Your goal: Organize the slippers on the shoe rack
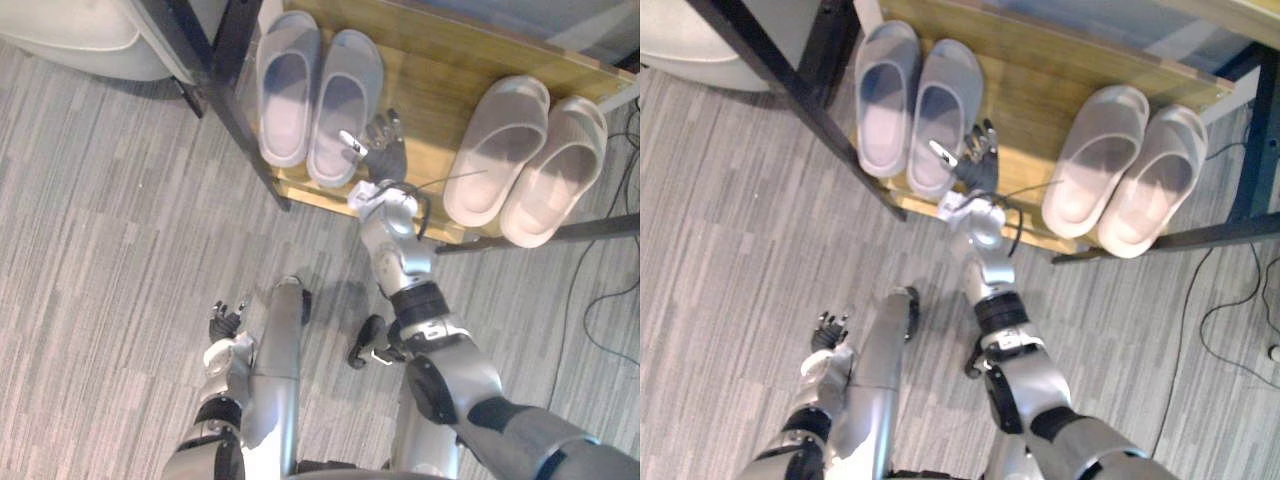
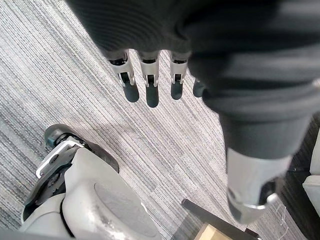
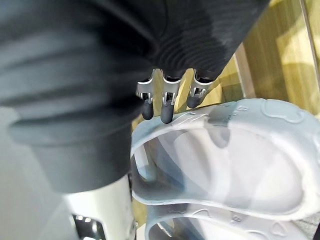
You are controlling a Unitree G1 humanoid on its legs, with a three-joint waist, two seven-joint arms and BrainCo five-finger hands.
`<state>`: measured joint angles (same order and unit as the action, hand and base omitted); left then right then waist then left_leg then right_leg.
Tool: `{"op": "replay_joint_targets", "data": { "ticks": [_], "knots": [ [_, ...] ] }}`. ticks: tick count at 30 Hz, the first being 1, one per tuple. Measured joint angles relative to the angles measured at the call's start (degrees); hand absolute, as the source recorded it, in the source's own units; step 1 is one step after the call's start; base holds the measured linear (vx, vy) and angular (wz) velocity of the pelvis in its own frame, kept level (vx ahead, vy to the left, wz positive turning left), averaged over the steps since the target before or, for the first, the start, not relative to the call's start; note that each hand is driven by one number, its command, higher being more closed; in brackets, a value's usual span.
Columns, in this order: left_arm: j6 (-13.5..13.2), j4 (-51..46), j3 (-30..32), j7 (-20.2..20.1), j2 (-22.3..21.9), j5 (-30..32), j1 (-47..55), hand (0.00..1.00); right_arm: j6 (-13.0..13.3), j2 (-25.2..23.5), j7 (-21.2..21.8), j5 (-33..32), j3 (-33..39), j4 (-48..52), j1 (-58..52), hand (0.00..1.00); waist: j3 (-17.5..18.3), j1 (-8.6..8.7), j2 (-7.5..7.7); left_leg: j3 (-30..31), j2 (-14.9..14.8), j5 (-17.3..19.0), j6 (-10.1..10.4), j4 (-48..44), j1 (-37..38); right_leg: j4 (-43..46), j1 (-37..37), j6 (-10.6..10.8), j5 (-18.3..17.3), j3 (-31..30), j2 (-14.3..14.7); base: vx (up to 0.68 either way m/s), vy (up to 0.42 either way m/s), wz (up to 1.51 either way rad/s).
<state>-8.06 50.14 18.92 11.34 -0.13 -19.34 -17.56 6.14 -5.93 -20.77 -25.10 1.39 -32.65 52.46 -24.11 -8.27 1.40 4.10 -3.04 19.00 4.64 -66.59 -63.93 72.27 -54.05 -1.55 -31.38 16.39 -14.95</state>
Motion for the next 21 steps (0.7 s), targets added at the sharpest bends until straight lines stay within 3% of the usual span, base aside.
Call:
{"op": "replay_joint_targets", "data": {
  "ticks": [12,17,21],
  "knots": [
    [0.0,0.1,0.3,-0.1,-0.5,0.0,0.0,0.0,-0.9,1.8,0.9,-1.8,0.7,-3.9,1.5,0.0,0.0,-0.03,0.0,0.0,-0.1,-0.5,0.4,1.6,2.6,-1.3,2.3,-0.7,0.5,0.3,0.2,0.0,-0.001,0.0],
    [0.0,0.1,0.4,-0.4,-0.9,0.0,0.5,0.0,-2.1,2.2,2.1,3.3,0.5,-3.7,-0.5,0.0,0.0,0.62,0.03,-0.9,-1.6,-1.7,0.1,6.7,8.3,-7.6,7.5,0.0,2.9,0.4,2.1,0.01,-0.005,-0.15],
    [0.0,0.1,0.2,-0.6,-0.9,0.1,1.9,0.0,-2.7,2.6,2.9,8.8,-3.2,1.6,-9.1,0.0,-0.1,1.64,0.11,-3.1,-2.3,-3.4,-0.5,13.9,16.7,-14.9,14.6,-0.2,6.1,-0.3,3.1,0.05,0.027,-0.16]
  ]
}}
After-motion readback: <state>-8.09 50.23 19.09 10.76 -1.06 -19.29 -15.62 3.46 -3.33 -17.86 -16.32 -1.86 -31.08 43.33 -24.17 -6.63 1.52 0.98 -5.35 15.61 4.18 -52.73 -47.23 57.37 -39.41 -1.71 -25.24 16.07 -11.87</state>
